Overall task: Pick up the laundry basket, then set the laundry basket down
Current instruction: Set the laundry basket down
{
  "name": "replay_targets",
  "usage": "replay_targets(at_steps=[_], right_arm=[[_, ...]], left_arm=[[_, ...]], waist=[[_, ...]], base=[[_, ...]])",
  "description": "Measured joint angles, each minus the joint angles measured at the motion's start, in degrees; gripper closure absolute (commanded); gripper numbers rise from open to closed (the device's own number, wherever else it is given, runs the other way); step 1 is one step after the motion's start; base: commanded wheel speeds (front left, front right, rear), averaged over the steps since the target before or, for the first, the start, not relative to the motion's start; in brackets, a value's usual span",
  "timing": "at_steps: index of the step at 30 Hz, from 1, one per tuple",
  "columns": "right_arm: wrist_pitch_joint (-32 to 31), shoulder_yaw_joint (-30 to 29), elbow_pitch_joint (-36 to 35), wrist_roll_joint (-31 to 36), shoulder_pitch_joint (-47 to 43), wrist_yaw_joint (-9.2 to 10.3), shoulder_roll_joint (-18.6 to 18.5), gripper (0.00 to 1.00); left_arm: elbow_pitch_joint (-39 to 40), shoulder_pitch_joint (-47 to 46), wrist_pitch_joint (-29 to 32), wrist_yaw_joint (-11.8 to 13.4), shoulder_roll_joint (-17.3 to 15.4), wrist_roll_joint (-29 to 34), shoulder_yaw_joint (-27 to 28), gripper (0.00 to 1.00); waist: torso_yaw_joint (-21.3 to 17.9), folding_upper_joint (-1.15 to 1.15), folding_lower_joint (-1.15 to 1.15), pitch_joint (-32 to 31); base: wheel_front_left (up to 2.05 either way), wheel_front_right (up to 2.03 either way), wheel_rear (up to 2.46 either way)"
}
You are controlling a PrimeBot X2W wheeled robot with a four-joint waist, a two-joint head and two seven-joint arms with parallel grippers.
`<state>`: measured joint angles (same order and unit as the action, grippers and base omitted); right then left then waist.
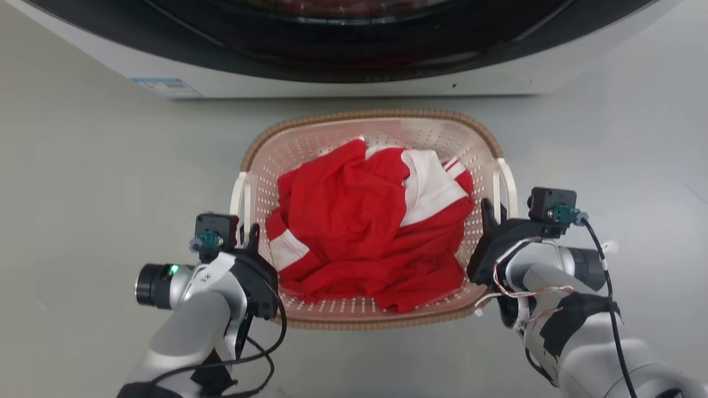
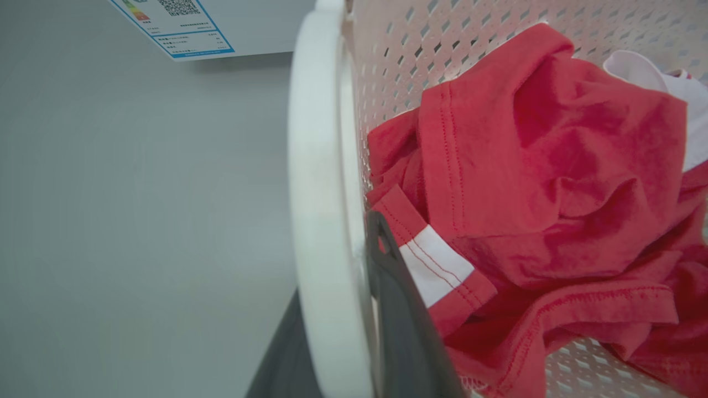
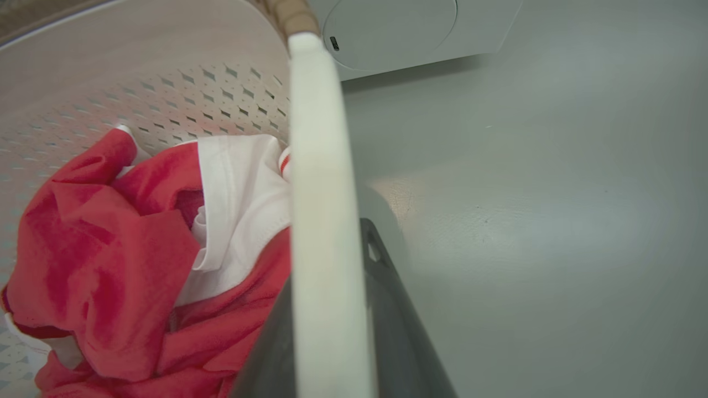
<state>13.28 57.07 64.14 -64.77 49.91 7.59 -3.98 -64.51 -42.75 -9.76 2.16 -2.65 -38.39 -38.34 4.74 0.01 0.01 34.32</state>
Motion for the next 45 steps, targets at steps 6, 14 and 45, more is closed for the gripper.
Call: replay_targets(at_steps=[6, 14, 45], right_arm=[[0.5, -0.6, 0.5, 0.7, 4.1, 0.0, -0.1, 1.0], [0.9, -1.1, 1.3, 1.3, 5.6, -0.04, -0.1, 1.0], [1.0, -2.9, 1.6, 4.8, 10.4, -0.65, -0.1, 0.87]], left_arm=[[0.1, -3.8, -1.0, 0.4, -0.1, 0.2, 0.5, 1.0], [0.0, -6.1, -2.5, 0.5, -0.1, 0.7, 0.6, 1.0], [-1.1, -11.0, -4.5, 1.4, -0.3, 2.4, 1.6, 0.98]], waist=[[0.1, 0.0, 0.0, 5.2], [0.2, 0.0, -0.01, 10.2], [0.2, -0.01, -0.01, 16.7]], base=[[0.0, 0.0, 0.0], [0.0, 0.0, 0.0], [0.0, 0.0, 0.0]])
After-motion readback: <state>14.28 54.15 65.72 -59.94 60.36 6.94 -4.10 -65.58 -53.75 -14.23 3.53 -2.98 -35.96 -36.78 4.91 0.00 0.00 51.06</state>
